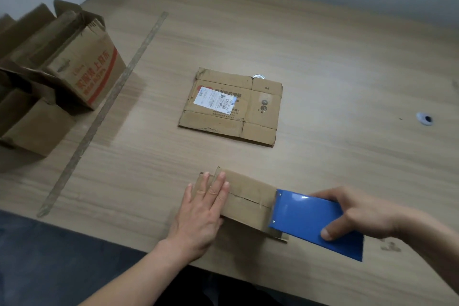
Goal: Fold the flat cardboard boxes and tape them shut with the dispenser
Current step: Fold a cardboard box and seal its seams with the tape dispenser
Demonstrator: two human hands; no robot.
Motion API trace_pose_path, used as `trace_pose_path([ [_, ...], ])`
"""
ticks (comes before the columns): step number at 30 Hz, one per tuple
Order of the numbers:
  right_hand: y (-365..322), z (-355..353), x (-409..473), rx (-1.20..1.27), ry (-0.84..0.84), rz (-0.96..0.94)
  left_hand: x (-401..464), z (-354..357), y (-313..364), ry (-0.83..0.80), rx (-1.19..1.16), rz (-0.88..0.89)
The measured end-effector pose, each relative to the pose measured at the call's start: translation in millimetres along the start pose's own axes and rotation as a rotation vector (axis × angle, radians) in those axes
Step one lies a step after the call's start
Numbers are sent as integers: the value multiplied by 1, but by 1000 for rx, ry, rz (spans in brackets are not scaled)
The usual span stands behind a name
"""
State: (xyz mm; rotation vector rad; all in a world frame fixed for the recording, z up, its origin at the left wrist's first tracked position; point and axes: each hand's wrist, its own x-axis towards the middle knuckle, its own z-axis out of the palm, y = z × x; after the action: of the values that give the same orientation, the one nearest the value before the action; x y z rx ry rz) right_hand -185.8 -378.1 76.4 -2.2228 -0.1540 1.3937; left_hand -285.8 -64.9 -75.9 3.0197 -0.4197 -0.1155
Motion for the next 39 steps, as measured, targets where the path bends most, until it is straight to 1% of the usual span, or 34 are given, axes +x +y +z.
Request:
trace_pose_path([
  [4, 30, -2, -20, 52, 14, 63, 0, -1, 0, -42, -9, -17],
  [8, 42, 0, -22, 54, 21, 106, 1, -3, 1, -68, -28, -17],
  [17, 24, 7, -2, -43, 32, 195, -1, -7, 3, -100, -71, -35],
  [20, 10, 7, 2, -87, 40, 223, 1, -12, 7, -137, -39, -24],
  [25, -10, 12, 9, -136, 61, 277, 9, -33, 27, -234, 15, -20],
  [28, -13, 14, 10, -160, 76, 307, 15, -42, 39, -380, -7, -54],
  [30, -15, 16, 10, -165, 79, 319, 16, -43, 41, -411, -4, -58],
  [34, -29, 19, 13, -207, 91, 344, 18, -41, 43, -439, 5, -14],
  [36, -37, 20, 15, -248, 113, 361, 20, -38, 46, -448, -4, -10],
  [39, -43, 18, 14, -246, 141, 367, 21, -39, 49, -439, 12, -12],
])
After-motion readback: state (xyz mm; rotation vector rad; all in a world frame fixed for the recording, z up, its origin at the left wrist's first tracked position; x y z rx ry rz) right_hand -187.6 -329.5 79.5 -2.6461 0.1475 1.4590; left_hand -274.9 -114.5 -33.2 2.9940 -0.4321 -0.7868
